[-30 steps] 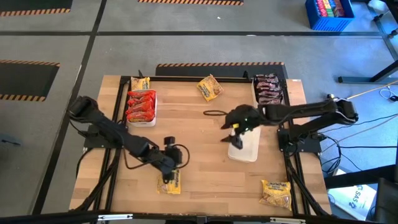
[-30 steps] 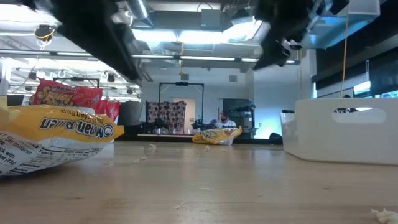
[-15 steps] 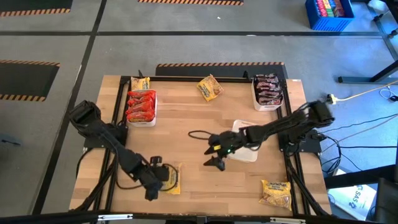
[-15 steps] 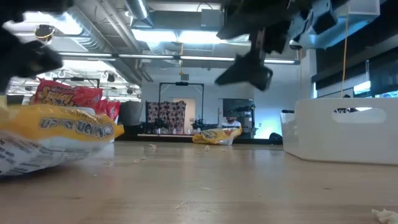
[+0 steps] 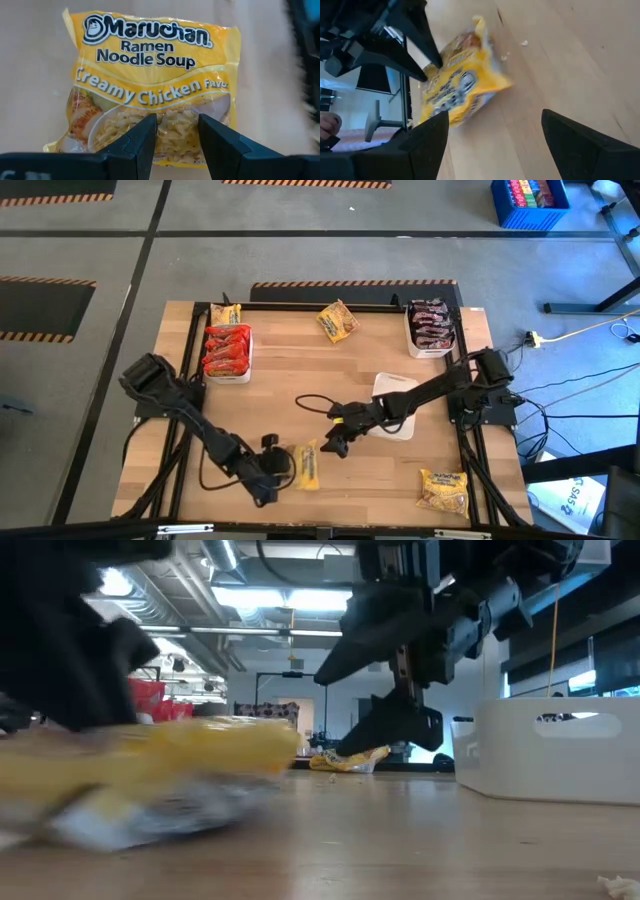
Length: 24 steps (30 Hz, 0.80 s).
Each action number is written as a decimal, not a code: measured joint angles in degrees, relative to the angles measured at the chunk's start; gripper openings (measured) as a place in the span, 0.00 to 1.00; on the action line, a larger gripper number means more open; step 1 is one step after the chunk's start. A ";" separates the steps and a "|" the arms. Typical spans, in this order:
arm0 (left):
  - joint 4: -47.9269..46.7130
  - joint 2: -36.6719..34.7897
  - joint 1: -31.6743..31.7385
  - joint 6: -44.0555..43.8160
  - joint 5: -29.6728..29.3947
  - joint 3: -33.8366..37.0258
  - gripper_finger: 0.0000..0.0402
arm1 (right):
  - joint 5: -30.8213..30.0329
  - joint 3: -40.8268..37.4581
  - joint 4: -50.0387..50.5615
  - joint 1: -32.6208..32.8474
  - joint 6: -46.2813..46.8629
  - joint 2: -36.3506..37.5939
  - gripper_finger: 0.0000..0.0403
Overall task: Sort Maruchan noodles
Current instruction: Put the bottom left yellow noodle into the bottom white bin
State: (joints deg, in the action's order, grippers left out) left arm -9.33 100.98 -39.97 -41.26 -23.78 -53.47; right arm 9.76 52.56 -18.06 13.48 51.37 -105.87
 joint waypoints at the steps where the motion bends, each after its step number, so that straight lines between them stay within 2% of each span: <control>1: 0.07 0.13 0.52 0.09 -1.28 0.05 0.36 | -0.11 0.00 0.11 0.00 0.70 -0.15 0.74; 8: 1.24 0.37 4.92 -0.57 -8.10 0.26 0.36 | -0.94 0.00 0.24 0.00 2.32 -0.15 0.74; 13: 5.03 0.45 8.09 1.98 -8.28 0.32 0.36 | -3.46 0.02 1.54 -0.75 1.59 -0.80 0.74; 24: 5.77 0.44 9.57 3.99 -8.01 0.30 0.36 | -1.95 0.04 0.47 -4.22 1.14 -2.79 0.74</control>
State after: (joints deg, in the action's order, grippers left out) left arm -3.56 101.42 -30.40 -37.26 -31.79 -53.17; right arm 7.80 52.60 -17.59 9.25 52.51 -108.66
